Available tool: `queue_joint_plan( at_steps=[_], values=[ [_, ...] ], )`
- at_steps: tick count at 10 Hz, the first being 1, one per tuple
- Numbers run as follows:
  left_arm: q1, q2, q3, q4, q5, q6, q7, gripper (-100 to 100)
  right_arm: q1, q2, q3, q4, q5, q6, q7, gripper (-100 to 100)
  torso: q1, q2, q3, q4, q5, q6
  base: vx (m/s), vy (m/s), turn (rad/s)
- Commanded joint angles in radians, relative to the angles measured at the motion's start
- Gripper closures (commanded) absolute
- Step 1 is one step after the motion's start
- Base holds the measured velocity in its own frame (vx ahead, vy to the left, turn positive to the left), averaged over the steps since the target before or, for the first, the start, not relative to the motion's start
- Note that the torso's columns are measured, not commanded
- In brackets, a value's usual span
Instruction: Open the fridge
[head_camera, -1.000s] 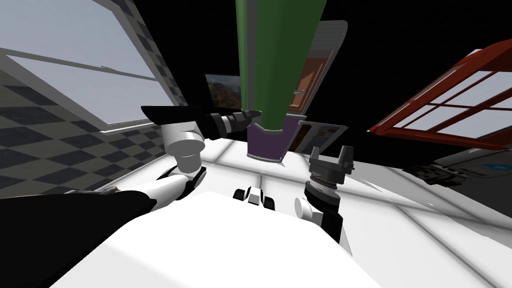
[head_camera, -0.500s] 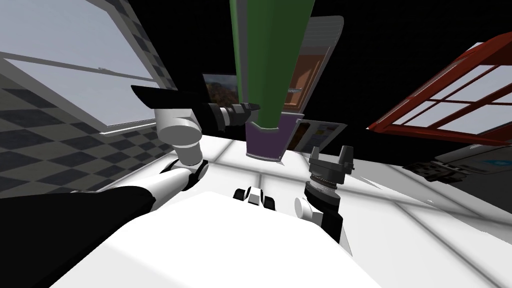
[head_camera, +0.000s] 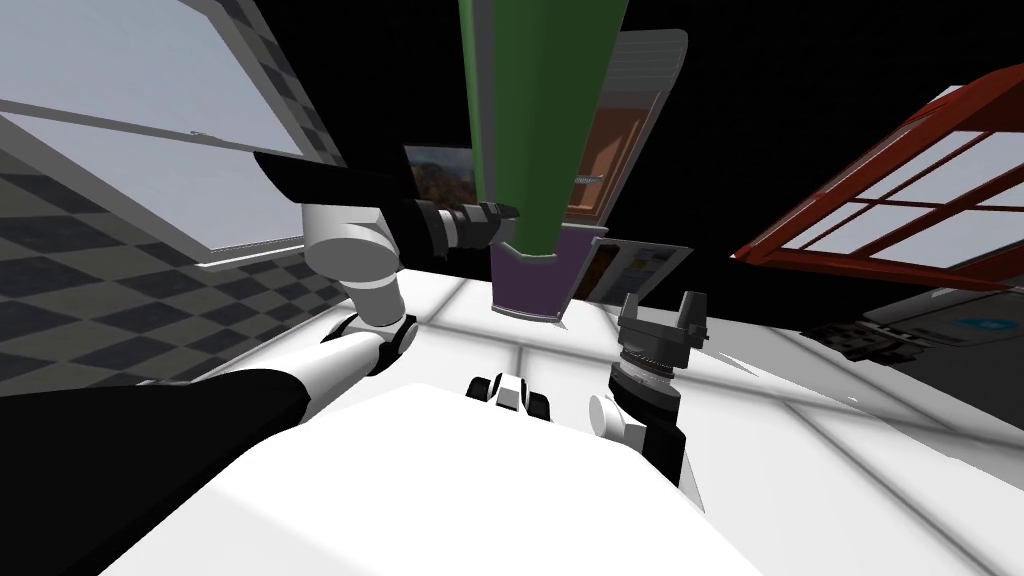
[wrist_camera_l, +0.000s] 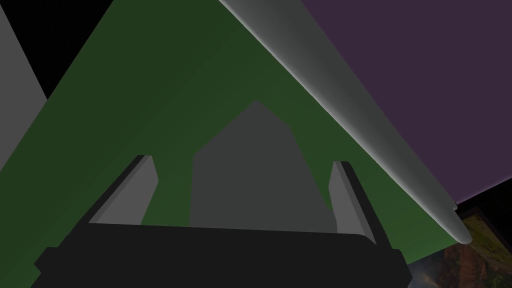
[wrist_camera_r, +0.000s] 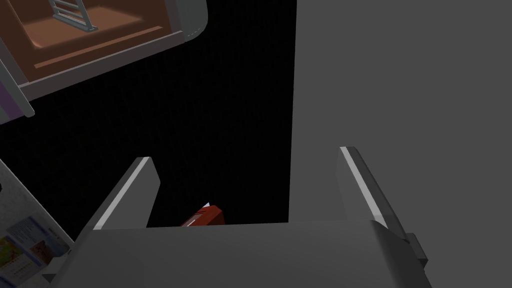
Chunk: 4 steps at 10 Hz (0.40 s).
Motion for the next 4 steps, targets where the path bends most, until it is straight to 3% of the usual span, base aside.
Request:
queue_joint_plan(
  at_steps=[1,4],
  values=[
    [0.001,0.0,0.0,0.0,0.0,0.001,0.0,0,0.0,0.0,0.0,0.0,0.0,0.0,0.0,0,0.0,0.0,0.001,-0.001,0.0,0.0,0.0,0.0,0.0],
    [0.003,0.0,-0.001,0.001,0.0,0.001,-0.001,0,0.0,0.0,0.0,0.0,0.0,0.0,0.0,0,0.001,-0.001,0.001,-0.003,0.001,0.0,0.0,0.0,0.0]
  ],
)
